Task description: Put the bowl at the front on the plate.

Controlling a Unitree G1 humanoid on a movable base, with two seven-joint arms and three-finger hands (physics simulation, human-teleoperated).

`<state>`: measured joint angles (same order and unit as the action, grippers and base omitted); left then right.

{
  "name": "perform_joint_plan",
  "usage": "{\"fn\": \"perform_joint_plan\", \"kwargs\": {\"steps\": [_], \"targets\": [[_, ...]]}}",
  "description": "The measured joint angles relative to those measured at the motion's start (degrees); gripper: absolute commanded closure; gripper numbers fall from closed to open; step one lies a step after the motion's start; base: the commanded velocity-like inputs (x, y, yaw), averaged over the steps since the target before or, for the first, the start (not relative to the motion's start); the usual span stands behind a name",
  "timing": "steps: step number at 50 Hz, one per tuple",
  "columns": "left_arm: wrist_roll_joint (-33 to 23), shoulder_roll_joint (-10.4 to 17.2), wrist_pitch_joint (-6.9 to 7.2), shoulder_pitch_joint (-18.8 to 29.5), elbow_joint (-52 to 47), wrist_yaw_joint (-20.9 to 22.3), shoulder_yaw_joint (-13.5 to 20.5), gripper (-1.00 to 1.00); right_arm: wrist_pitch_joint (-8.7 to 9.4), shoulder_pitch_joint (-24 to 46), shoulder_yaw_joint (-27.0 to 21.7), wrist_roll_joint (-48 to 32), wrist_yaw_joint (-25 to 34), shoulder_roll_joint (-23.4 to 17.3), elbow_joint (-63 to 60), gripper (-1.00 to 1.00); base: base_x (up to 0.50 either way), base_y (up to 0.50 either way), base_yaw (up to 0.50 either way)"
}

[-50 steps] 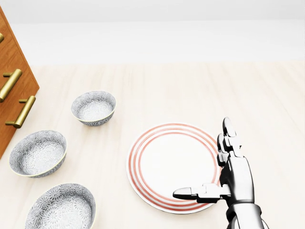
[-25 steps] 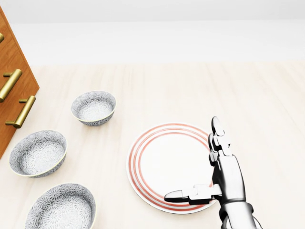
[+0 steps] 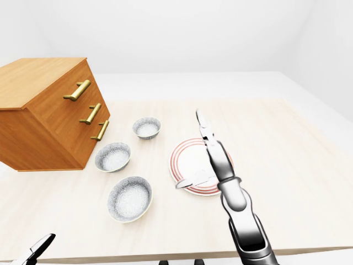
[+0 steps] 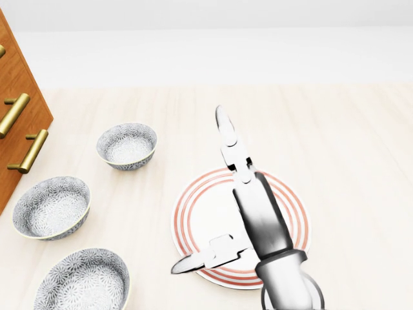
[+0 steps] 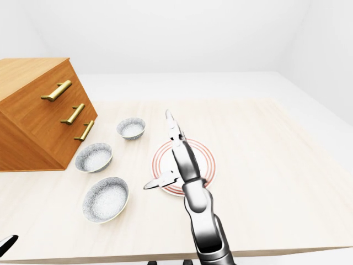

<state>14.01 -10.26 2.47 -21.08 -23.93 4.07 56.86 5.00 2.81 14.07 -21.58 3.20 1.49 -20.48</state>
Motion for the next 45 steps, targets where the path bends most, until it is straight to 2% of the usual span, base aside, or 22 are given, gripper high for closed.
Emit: {"fn": "perform_joint_plan", "kwargs": {"steps": [13, 24, 32, 45], "targets": [[0.25, 0.04, 1.31, 0.06, -0.67, 0.32, 0.47, -1.0, 0.0, 3.86, 5.65, -27.91, 12.69, 2.45, -1.65, -1.0, 0.0, 0.0, 0.0], [0.48, 0.11, 2.5, 0.16, -1.31, 0.34, 0.92, -1.0, 0.0, 6.7, 6.21, -49.03, 27.36, 5.39, -3.44, -1.0, 0.0, 0.0, 0.0], [0.63, 0.23, 2.53, 0.27, -1.22, 0.38, 1.04, -1.0, 0.0, 7.85, 6.14, -61.25, 36.33, 6.73, -4.52, -1.0, 0.0, 0.0, 0.0], [1.11, 0.55, 2.53, 0.35, -1.26, 0.09, 1.08, -1.0, 0.0, 7.33, 5.95, -75.85, 36.8, 7.83, -4.75, -1.0, 0.0, 0.0, 0.0]]}}
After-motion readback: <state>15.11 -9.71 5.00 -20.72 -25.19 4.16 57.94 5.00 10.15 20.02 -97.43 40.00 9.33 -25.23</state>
